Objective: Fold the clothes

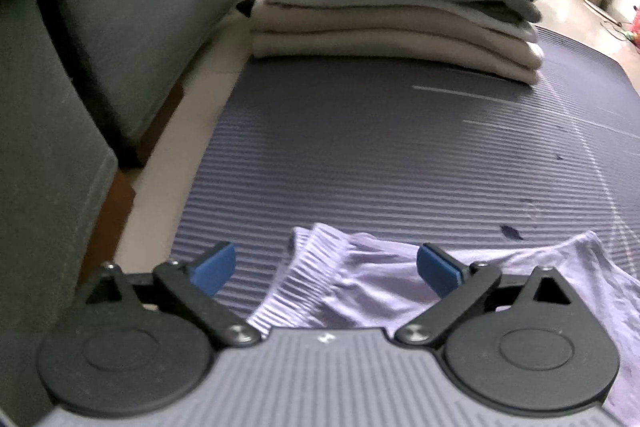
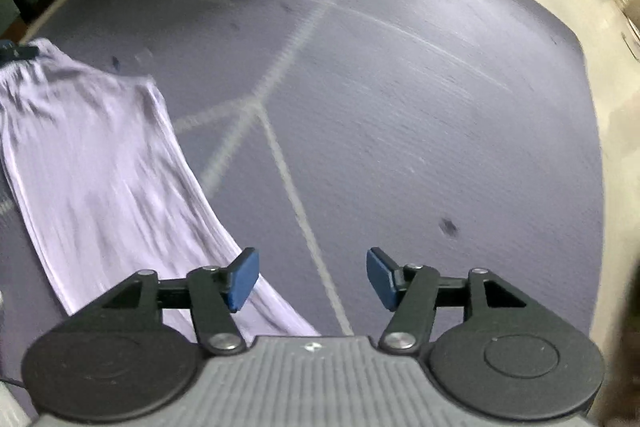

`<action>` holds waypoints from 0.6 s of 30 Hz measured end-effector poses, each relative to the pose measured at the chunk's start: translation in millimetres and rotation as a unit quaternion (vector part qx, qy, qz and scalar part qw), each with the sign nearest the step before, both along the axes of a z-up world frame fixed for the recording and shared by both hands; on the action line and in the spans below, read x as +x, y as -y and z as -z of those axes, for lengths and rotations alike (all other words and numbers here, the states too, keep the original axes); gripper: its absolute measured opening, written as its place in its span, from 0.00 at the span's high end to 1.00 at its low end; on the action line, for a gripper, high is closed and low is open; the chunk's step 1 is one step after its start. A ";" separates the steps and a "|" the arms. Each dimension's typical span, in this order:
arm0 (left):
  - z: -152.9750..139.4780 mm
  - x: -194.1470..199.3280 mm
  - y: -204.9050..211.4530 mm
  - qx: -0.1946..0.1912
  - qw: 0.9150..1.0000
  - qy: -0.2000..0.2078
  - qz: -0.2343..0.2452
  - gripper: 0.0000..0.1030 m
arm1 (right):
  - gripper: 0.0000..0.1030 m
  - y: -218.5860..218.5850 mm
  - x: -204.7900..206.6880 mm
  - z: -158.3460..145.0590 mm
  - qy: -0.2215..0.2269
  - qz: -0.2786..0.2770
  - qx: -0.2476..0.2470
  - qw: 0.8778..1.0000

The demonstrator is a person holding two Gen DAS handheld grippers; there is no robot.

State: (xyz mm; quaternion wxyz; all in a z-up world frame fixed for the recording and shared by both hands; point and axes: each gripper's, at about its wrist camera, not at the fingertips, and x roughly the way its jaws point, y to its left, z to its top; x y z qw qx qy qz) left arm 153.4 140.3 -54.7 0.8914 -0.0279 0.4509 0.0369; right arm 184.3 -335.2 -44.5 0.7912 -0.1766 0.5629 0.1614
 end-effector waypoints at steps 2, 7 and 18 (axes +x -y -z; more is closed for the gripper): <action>-2.6 -3.5 8.2 0.006 1.000 0.003 0.012 0.04 | 0.39 24.5 -9.6 -0.7 -0.006 0.015 -0.009 1.000; -4.7 -12.5 37.6 0.036 0.998 -0.005 0.055 0.04 | 0.37 80.7 -32.3 -0.2 -0.021 0.062 -0.029 0.997; 3.9 -28.0 90.4 0.082 0.990 -0.045 0.109 0.00 | 0.28 157.6 -81.2 6.9 -0.040 0.124 -0.030 0.991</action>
